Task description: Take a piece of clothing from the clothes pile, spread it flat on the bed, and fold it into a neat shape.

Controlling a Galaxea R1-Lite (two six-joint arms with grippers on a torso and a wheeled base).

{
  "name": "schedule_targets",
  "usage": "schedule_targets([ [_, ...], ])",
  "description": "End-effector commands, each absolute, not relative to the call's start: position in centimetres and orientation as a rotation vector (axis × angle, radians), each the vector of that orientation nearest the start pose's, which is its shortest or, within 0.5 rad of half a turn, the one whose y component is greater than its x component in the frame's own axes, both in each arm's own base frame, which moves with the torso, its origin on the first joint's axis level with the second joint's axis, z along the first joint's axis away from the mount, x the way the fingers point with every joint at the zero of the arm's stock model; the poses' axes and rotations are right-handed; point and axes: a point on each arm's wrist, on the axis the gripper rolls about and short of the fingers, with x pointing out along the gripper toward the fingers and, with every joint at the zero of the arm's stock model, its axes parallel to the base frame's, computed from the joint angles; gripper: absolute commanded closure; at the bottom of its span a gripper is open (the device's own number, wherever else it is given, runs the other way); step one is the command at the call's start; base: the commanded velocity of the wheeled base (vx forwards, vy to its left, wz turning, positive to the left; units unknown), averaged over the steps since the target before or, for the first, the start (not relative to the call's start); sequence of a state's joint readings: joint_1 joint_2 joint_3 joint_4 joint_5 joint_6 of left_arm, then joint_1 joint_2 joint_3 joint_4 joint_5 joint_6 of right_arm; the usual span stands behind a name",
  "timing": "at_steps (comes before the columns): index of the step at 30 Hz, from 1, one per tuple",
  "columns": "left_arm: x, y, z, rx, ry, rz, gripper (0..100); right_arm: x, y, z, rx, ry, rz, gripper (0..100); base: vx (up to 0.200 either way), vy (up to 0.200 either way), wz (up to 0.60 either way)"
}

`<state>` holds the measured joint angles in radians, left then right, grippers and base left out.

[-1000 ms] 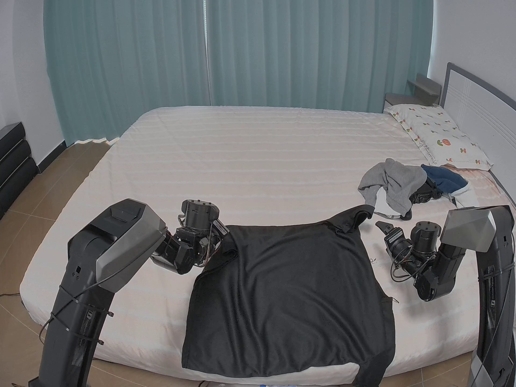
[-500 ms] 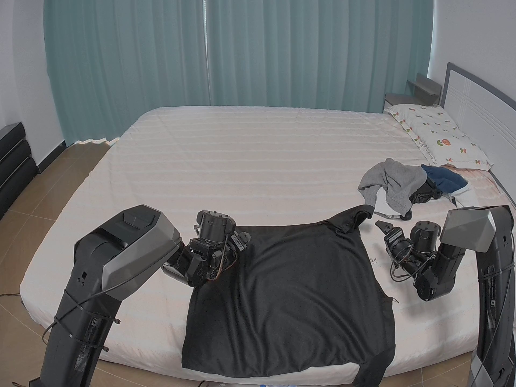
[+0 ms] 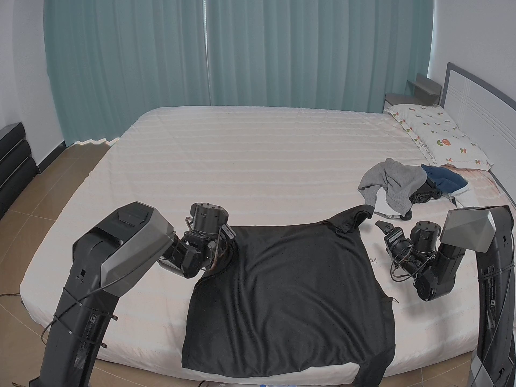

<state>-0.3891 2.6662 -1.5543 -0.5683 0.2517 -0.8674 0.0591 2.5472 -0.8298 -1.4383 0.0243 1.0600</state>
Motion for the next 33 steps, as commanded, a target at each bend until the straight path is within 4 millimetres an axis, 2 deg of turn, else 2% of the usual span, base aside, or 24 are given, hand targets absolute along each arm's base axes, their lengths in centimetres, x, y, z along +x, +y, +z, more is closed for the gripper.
schedule_targets([
  [1,47.8,-17.2,-3.6,-0.694,0.484,0.128,100,39.6,2.4,-4.4,1.047,0.294,-0.070,0,0.000,0.000,0.00],
  [6,47.8,-16.8,-4.1,-0.694,0.491,0.142,100,39.5,2.4,-4.6,1.047,0.297,-0.072,0,0.000,0.000,0.00],
  [11,48.0,-16.5,-3.7,-0.701,0.479,0.146,100,39.5,2.4,-4.6,1.047,0.295,-0.071,0,0.000,0.000,0.00],
  [17,50.2,-13.2,-2.0,-0.770,0.330,0.160,100,39.5,2.4,-4.5,1.048,0.288,-0.067,0,0.000,0.000,0.00],
  [18,50.2,-13.2,-2.0,-0.770,0.330,0.160,100,39.5,2.4,-4.5,1.048,0.288,-0.067,0,0.000,0.000,0.00],
  [19,50.7,-11.9,-1.9,-0.783,0.303,0.175,100,39.5,2.4,-4.5,1.048,0.286,-0.068,0,0.000,0.000,0.00],
  [25,52.4,-8.6,-1.8,-0.806,0.238,0.223,100,39.5,2.4,-4.5,1.048,0.286,-0.068,0,0.000,0.000,0.00],
  [31,53.3,-7.2,-2.1,-0.815,0.201,0.244,100,39.6,2.4,-4.5,1.048,0.283,-0.068,0,0.000,0.000,0.00],
  [33,53.5,-7.0,-2.9,-0.812,0.206,0.251,100,39.6,2.4,-4.8,1.038,0.288,-0.069,0,0.000,0.000,0.00],
])
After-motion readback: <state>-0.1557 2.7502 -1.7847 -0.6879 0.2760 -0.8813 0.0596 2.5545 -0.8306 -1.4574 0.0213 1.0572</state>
